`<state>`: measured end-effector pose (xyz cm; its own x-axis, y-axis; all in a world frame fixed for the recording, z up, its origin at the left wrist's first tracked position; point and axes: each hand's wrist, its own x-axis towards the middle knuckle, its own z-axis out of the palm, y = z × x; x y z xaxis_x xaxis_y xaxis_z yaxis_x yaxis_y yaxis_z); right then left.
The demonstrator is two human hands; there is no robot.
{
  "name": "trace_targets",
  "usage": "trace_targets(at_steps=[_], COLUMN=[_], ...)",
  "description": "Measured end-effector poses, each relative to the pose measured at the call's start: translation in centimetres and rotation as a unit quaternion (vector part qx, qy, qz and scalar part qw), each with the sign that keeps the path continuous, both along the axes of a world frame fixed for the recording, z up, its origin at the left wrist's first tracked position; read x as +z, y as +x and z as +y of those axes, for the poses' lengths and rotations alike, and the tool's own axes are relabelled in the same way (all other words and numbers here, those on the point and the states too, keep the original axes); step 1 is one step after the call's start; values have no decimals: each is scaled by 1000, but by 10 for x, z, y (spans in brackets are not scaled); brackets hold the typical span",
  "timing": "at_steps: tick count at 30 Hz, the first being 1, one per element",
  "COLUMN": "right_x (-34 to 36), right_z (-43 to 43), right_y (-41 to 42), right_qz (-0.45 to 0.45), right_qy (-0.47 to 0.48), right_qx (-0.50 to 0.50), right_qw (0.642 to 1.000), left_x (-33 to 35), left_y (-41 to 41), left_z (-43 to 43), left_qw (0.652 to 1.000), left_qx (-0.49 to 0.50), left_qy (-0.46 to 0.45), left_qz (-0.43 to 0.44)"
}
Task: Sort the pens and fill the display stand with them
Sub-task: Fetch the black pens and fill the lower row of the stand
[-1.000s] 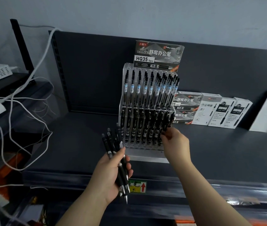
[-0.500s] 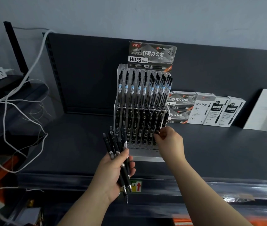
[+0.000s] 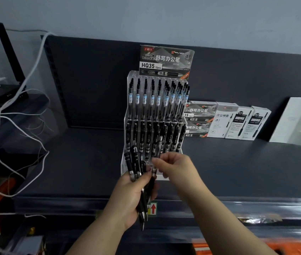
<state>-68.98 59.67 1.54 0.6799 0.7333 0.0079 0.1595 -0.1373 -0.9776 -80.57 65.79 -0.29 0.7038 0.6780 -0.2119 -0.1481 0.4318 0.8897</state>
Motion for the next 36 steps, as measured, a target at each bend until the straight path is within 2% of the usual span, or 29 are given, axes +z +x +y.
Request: trace_targets(at_steps=[4, 8, 11, 18, 26, 31, 36], right_x=[15, 24, 24, 1, -18, -27, -28], right_z=[-6, -9, -9, -6, -7, -9, -6], right_y=[24, 52, 60, 71, 82, 87, 91], right_qz=[-16, -143, -214, -277, -280, -262, -296], right_qy=[63, 79, 62, -7, -66, -62, -79], right_qx=[-72, -191, -216, -155, -107, -75, -42], right_qw=[995, 968, 951, 948, 952, 960, 951], left_x=[-3, -2, -1, 2, 2, 2, 1], left_y=[3, 5, 8, 17, 34, 43, 48], left_z=[4, 5, 5, 2, -7, -14, -17], left_qw=[998, 997, 997, 995, 992, 989, 986], left_qx=[35, 57, 64, 90, 122, 144, 168], left_qy=[-42, -48, -42, -36, -24, -20, -19], left_qz=[8, 21, 22, 9, -7, -13, -9])
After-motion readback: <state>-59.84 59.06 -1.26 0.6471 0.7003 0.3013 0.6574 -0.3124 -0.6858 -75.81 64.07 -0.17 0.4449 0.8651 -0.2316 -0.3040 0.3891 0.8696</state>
